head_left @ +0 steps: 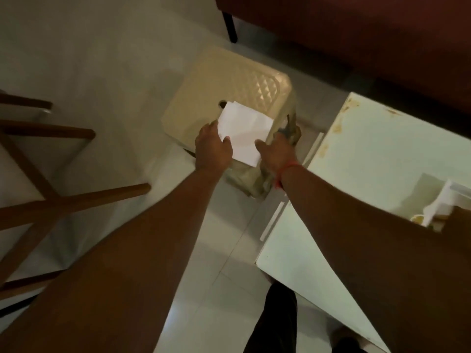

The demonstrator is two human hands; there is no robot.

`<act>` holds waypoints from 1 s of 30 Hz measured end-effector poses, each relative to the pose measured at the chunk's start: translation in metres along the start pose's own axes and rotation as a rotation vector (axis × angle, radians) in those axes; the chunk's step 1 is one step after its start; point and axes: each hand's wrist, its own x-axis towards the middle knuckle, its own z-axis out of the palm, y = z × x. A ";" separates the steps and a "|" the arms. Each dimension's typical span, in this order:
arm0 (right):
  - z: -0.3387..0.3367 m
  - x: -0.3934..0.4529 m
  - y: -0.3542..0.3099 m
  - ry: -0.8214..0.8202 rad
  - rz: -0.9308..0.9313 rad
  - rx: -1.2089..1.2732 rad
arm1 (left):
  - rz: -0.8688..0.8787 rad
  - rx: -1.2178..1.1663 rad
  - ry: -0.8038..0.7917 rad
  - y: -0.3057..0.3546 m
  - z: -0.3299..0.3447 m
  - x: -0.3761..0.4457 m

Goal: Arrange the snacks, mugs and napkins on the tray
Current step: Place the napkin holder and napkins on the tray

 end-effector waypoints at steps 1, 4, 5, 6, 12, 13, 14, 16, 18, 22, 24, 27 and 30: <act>0.006 0.009 -0.002 0.020 0.041 0.039 | -0.014 0.035 -0.042 -0.003 -0.001 0.006; 0.017 0.027 -0.004 0.051 0.152 0.116 | -0.052 0.151 -0.093 -0.006 -0.004 0.021; 0.019 0.032 -0.002 0.052 0.174 0.108 | -0.081 0.150 -0.102 -0.005 -0.005 0.025; 0.020 0.034 -0.002 0.048 0.200 0.104 | -0.111 0.137 -0.119 -0.004 -0.005 0.027; 0.021 0.039 0.001 -0.021 0.364 0.226 | -0.166 0.038 -0.181 0.004 0.002 0.020; 0.021 0.038 0.004 -0.028 0.363 0.239 | -0.178 0.008 -0.189 0.005 0.004 0.017; 0.019 0.036 0.007 -0.035 0.353 0.249 | -0.187 -0.021 -0.201 0.006 0.006 0.013; 0.013 0.030 0.015 -0.047 0.321 0.295 | -0.209 -0.088 -0.233 0.008 0.009 0.004; 0.004 0.020 0.023 -0.052 0.292 0.338 | -0.251 -0.190 -0.263 0.012 0.012 -0.007; -0.025 -0.013 0.043 -0.032 0.253 0.372 | -0.340 -0.396 -0.203 0.026 0.023 -0.045; -0.042 -0.033 0.057 0.002 0.205 0.314 | -0.326 -0.461 -0.212 0.037 0.031 -0.070; -0.069 -0.064 0.083 0.089 0.156 0.224 | -0.310 -0.494 -0.263 0.059 0.048 -0.112; -0.100 -0.095 0.113 0.221 0.113 0.077 | -0.299 -0.526 -0.345 0.089 0.070 -0.159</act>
